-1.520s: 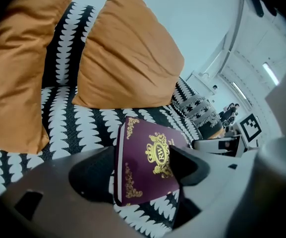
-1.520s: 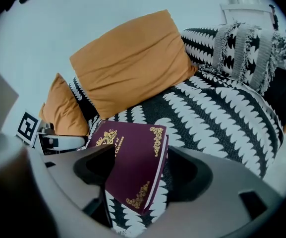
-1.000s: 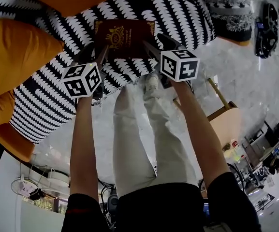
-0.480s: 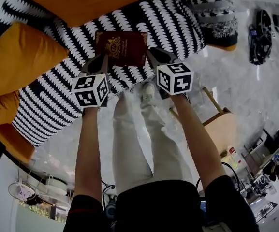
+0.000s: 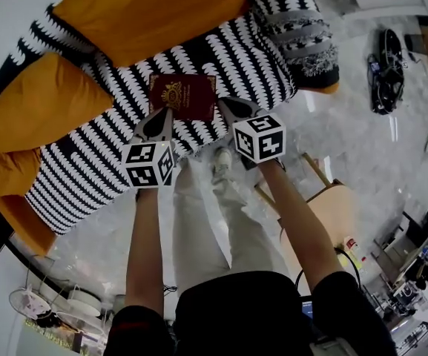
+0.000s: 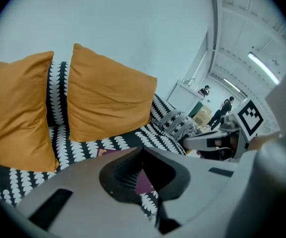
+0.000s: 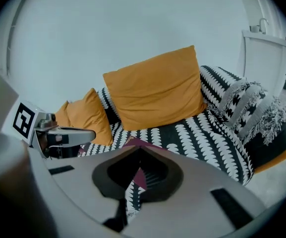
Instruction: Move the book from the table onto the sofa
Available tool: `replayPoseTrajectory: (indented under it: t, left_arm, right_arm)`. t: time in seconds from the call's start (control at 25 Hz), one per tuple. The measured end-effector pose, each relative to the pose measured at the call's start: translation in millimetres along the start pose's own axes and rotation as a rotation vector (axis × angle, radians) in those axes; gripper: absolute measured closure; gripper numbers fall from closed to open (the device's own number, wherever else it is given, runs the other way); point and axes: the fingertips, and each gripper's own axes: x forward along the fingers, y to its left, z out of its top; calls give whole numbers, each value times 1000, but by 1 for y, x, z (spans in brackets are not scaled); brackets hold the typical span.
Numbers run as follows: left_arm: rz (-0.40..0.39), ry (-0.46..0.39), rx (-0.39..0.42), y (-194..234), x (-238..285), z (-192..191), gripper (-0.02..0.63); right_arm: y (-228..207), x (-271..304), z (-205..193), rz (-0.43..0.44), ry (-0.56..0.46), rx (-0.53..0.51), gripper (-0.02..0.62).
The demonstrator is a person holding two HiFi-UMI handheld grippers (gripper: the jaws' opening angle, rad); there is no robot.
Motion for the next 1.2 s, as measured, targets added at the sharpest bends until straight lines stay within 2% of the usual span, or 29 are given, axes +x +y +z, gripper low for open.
replayPoseTrajectory:
  t: [0.28, 0.48, 0.64, 0.8, 1.2]
  left_arm:
    - [19, -37, 105, -26, -40, 43, 589]
    - [11, -98, 116, -50, -65, 76, 589]
    - [-31, -146, 126, -85, -85, 99, 589]
    - [-69, -158, 127, -111, -107, 112, 589]
    - [-48, -280, 192, -158, -170, 167, 589]
  right_arm:
    - [27, -51, 38, 43, -56, -63, 578]
    - [51, -85, 72, 75, -118, -124, 578]
    - [68, -115, 103, 101, -178, -157, 578]
    - [81, -144, 120, 120, -218, -170, 578]
    - [109, -221, 159, 155, -318, -241, 579]
